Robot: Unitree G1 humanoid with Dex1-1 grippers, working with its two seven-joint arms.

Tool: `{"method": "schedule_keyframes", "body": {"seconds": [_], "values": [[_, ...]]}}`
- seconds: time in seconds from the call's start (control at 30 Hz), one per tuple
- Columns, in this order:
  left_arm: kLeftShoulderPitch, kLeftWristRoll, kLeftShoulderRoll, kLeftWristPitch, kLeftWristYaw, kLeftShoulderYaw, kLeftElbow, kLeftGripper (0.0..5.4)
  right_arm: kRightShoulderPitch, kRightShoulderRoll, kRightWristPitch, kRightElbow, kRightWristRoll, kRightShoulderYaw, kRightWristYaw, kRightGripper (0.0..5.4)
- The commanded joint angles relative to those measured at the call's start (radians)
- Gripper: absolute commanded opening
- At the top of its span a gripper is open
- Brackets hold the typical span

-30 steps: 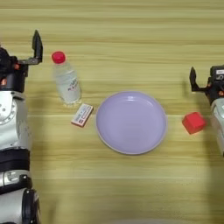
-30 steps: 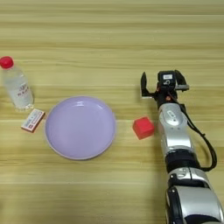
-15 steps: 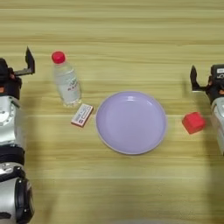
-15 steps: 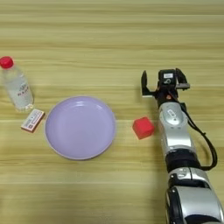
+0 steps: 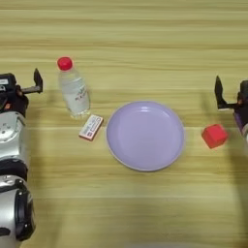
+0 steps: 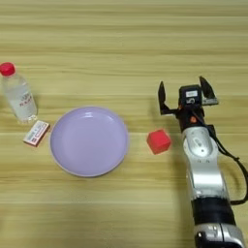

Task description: Move the objects on the table

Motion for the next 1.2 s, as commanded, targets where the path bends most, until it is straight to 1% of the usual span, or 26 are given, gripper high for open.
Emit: {"method": "schedule_keyframes", "body": {"seconds": [0.03, 0.1, 0.23, 0.37, 0.47, 0.53, 0.67, 0.87, 0.97, 1.03, 1.2], "values": [[-0.023, 0.001, 0.01, -0.01, 0.008, -0.002, 0.017, 5.38, 0.085, -0.026, 0.087, -0.145, 0.025, 0.006, 0.058, 5.4], [-0.024, 0.001, 0.01, -0.012, 0.008, -0.003, 0.018, 5.38, 0.124, -0.032, 0.129, -0.205, 0.04, 0.009, 0.088, 5.4], [-0.025, -0.001, 0.01, -0.014, 0.009, -0.002, 0.021, 5.38, 0.175, -0.047, 0.202, -0.285, 0.047, 0.032, 0.139, 5.4], [-0.026, -0.001, 0.01, -0.017, 0.009, -0.002, 0.022, 5.38, 0.2, -0.051, 0.266, -0.29, 0.066, 0.05, 0.184, 5.4], [-0.026, 0.0, 0.01, -0.018, 0.01, -0.002, 0.022, 5.38, 0.219, -0.052, 0.293, -0.297, 0.065, 0.071, 0.211, 5.4], [-0.025, 0.0, 0.009, -0.019, 0.011, -0.002, 0.02, 5.38, 0.227, -0.055, 0.303, -0.294, 0.053, 0.083, 0.222, 5.4], [-0.023, -0.003, 0.008, -0.019, 0.008, -0.001, 0.012, 5.38, 0.227, -0.078, 0.326, -0.246, 0.005, 0.1, 0.223, 5.4], [-0.021, -0.004, 0.007, -0.019, 0.008, -0.001, 0.007, 5.38, 0.238, -0.091, 0.34, -0.239, -0.017, 0.134, 0.245, 5.4], [-0.021, -0.004, 0.007, -0.019, 0.008, -0.001, 0.007, 5.38, 0.235, -0.095, 0.345, -0.201, -0.033, 0.141, 0.242, 5.4], [-0.021, -0.005, 0.008, -0.019, 0.008, -0.001, 0.007, 5.38, 0.234, -0.096, 0.347, -0.181, -0.04, 0.149, 0.248, 5.4], [-0.021, -0.006, 0.008, -0.019, 0.007, 0.0, 0.006, 5.38, 0.237, -0.088, 0.366, -0.176, -0.024, 0.164, 0.27, 5.4]]}}
